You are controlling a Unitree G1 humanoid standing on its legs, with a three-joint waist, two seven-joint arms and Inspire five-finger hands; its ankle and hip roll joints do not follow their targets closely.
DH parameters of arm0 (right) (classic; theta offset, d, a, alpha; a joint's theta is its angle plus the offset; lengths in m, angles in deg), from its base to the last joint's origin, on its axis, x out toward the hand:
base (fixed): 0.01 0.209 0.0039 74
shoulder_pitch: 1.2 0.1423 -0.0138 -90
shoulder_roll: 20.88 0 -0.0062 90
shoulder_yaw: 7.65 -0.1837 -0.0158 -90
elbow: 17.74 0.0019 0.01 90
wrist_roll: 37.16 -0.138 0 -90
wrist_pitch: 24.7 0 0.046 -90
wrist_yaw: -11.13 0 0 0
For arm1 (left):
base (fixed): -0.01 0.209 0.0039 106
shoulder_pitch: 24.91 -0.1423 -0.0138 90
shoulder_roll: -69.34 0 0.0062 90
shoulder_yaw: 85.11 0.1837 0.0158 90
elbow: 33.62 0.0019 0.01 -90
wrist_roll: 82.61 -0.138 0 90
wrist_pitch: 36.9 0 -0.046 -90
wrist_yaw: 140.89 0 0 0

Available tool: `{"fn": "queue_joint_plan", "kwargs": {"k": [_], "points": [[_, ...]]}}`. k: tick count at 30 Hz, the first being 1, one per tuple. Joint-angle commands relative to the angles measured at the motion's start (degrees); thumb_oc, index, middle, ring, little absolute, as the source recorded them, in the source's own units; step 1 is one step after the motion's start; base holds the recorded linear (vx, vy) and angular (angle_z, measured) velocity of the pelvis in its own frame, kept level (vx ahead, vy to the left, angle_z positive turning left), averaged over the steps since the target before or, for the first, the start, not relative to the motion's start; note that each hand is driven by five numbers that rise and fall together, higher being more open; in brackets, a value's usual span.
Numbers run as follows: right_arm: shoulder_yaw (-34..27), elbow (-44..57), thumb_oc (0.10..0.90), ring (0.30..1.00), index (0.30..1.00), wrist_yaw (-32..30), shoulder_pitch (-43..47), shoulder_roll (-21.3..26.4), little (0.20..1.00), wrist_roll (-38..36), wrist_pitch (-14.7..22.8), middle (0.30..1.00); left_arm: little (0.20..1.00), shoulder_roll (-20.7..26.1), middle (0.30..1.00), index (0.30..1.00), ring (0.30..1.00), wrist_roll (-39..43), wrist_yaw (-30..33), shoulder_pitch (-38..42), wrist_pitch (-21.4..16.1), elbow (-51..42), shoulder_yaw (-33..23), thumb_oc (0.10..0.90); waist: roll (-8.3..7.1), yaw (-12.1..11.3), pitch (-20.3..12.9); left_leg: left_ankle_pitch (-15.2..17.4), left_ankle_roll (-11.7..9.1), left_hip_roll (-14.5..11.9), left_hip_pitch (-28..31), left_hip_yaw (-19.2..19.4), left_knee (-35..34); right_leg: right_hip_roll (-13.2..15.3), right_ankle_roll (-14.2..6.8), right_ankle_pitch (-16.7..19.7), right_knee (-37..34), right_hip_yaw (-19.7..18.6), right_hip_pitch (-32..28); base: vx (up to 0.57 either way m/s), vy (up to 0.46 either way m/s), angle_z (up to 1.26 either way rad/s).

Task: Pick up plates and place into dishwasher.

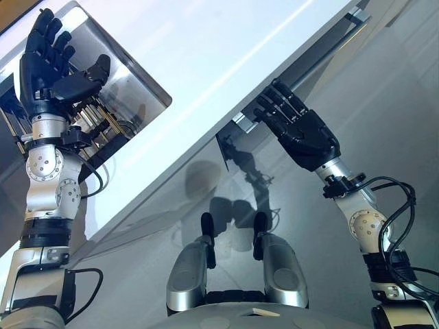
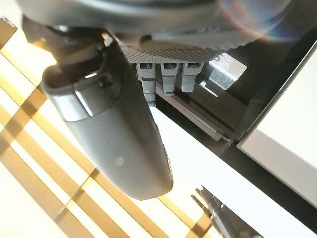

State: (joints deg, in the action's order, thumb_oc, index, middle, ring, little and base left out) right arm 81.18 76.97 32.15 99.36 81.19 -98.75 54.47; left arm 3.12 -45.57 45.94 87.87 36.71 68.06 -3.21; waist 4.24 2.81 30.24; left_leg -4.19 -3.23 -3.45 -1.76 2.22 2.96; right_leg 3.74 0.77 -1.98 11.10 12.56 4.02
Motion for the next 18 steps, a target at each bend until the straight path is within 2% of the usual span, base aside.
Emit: {"fn": "queue_joint_plan", "kwargs": {"k": [1,5,7,12,13,18], "points": [[0.40,9.63,0.800,0.900,0.900,4.02,8.53,-7.79,0.900,-2.79,7.82,0.900,0.900,3.32,0.900,0.900,0.900,-1.63,-1.31,-1.65,-7.10,-5.18,-2.43,0.800,-4.38,-2.71,-14.02,5.41,6.25,8.22,4.52,2.85,-2.83,-1.20,-3.89,3.11,-7.96,-5.04,-3.74,-0.01,0.050,0.14],[-2.99,7.15,0.800,0.900,0.900,0.92,3.60,-6.86,0.900,2.58,14.00,0.900,0.900,1.14,0.900,0.900,0.900,-3.54,-2.30,-5.03,-7.70,-7.02,-2.45,0.800,-4.61,-2.00,-16.74,4.77,6.02,7.97,6.22,2.66,-5.41,-1.86,-3.87,3.59,-10.33,-5.55,-5.47,-0.01,0.056,0.17],[-5.91,4.89,0.800,0.900,0.900,-4.07,-0.19,-5.75,0.900,10.60,21.79,0.900,0.900,-0.73,0.900,0.900,0.900,-5.59,-2.57,-7.51,-7.85,-8.53,-2.57,0.800,-4.66,-1.33,-18.49,4.00,5.66,7.77,7.47,2.60,-7.66,-2.42,-3.95,3.97,-12.03,-5.92,-6.71,-0.01,0.067,0.15],[-10.80,1.47,0.800,0.900,0.900,-17.37,-5.24,-4.51,0.900,23.75,33.71,0.900,0.900,-4.16,0.900,0.900,0.900,-10.61,-2.37,-11.77,-8.29,-11.02,-3.72,0.800,-4.58,0.46,-20.72,4.32,5.17,7.51,7.97,3.16,-7.96,-3.28,-3.94,4.76,-15.14,-6.85,-8.58,-0.03,0.055,0.13],[-10.80,1.47,0.800,0.900,0.900,-17.37,-5.24,-4.51,0.900,23.75,33.71,0.900,0.900,-4.16,0.900,0.900,0.900,-10.61,-2.37,-11.77,-8.29,-11.02,-3.72,0.800,-4.58,0.46,-20.72,4.32,5.17,7.51,7.97,3.16,-7.96,-3.28,-3.94,4.76,-15.14,-6.85,-8.58,-0.02,0.039,0.16],[-12.89,-2.46,0.800,0.900,0.900,-28.96,-6.83,-4.07,0.900,30.81,37.31,0.900,0.900,-4.85,0.900,0.900,0.900,-11.30,-2.16,-12.77,-8.05,-11.10,-4.04,0.800,-3.90,1.10,-21.85,4.91,5.09,7.42,8.75,4.22,-7.96,-3.40,-4.03,4.47,-16.03,-6.77,-9.57,-0.02,0.049,0.04]]}}
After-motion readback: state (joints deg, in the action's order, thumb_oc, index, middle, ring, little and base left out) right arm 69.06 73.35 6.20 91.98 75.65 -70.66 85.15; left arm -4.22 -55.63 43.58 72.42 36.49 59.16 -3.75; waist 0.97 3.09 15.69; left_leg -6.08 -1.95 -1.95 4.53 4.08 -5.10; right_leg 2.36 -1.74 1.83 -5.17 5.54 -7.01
